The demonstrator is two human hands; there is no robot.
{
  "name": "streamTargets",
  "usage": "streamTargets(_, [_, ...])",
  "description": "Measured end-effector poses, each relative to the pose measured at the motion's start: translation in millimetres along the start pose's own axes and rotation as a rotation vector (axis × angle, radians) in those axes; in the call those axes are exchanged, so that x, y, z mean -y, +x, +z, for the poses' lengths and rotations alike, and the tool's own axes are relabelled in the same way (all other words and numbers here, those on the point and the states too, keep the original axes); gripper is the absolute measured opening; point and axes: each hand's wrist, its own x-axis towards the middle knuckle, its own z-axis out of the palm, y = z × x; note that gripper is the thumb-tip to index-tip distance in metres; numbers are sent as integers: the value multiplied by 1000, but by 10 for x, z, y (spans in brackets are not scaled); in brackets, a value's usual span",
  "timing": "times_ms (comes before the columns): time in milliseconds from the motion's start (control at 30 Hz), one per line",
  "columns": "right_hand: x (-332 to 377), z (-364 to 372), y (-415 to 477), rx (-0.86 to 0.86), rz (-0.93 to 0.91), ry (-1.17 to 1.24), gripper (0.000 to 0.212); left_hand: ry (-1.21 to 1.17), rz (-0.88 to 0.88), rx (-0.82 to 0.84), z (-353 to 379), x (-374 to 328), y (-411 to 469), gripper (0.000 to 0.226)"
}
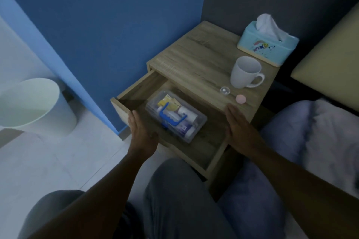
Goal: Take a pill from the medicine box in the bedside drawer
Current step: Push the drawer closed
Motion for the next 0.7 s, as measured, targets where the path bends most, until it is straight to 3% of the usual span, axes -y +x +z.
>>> streamTargets(100, [-64,16,22,-15,-47,-44,64,-68,-41,-10,105,22,-32,102])
streamTargets(167, [-84,23,32,-21,-66,-54,62,-125,-192,9,192,74,-55,103])
streamTargets(267, [-106,44,19,7,-77,-44,66,-275,-357,87,280,184,-117,87])
streamTargets(367, [-103,77,30,8,-74,-31,72,-295,-385,131,312,243,-99,67])
streamTargets(700, [-116,182,78,-64,-38,78,64,-370,-382,145,552,2,259,70])
